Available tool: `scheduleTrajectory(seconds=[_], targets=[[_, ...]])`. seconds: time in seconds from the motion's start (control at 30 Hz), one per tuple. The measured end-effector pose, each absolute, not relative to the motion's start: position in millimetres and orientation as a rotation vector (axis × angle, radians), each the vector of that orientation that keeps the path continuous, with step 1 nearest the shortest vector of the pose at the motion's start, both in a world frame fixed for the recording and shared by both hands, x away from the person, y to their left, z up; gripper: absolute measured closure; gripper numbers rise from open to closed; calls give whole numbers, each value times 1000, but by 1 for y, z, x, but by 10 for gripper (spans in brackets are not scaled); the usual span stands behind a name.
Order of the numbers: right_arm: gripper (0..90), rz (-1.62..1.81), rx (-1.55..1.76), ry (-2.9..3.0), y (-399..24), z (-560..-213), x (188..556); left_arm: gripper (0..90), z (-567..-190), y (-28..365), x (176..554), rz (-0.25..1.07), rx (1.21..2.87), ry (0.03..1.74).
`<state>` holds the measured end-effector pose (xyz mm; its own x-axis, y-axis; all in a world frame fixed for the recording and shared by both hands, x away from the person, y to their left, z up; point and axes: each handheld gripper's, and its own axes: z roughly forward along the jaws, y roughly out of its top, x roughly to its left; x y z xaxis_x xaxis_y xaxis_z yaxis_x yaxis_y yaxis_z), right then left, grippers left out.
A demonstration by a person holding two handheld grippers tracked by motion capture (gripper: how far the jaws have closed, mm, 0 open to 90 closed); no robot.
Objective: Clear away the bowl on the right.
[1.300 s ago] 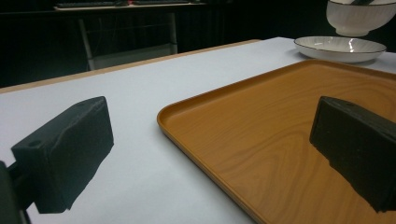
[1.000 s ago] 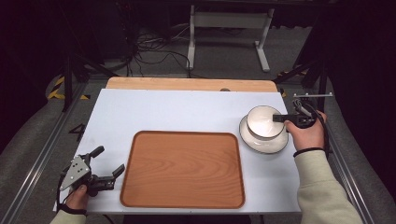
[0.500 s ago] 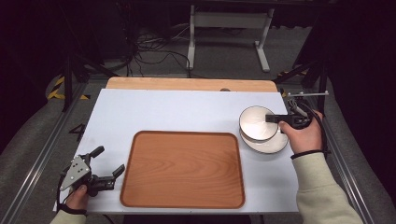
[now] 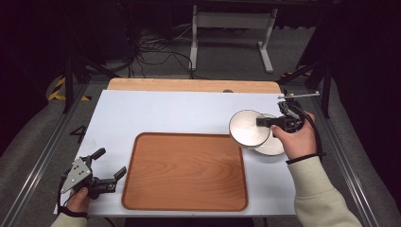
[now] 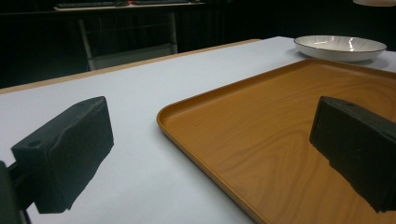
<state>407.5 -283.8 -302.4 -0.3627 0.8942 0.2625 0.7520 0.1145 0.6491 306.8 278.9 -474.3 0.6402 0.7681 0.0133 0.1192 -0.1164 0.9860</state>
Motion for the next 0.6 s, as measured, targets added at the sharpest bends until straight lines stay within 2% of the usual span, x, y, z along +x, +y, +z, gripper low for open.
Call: scheduleTrajectory(seconds=[0.6], targets=[[797,1147,1594,2316,-230,-305,403,3,-474,279,307,651,1618,745]])
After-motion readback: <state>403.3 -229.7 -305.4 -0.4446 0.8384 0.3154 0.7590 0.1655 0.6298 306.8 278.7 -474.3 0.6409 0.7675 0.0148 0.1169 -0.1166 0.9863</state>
